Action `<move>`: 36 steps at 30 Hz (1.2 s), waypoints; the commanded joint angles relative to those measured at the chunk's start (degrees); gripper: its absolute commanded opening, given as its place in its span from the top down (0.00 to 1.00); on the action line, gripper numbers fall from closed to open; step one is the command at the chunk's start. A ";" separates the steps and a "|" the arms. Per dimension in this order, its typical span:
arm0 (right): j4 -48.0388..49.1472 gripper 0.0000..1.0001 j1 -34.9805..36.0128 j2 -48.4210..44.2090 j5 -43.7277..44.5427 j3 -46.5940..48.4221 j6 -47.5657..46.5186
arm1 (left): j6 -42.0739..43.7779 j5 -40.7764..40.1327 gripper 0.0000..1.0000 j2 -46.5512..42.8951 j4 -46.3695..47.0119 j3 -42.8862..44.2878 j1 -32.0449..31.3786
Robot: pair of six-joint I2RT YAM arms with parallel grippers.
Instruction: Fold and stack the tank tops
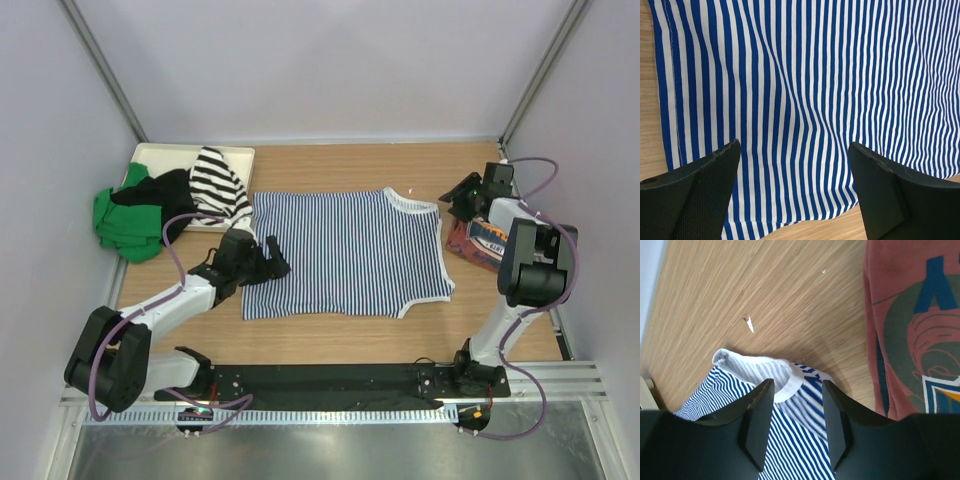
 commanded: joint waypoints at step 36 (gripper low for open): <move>-11.10 0.99 4.68 9.99 20.61 12.82 -1.15 | 2.40 -5.93 0.10 -4.18 0.74 -1.07 -0.06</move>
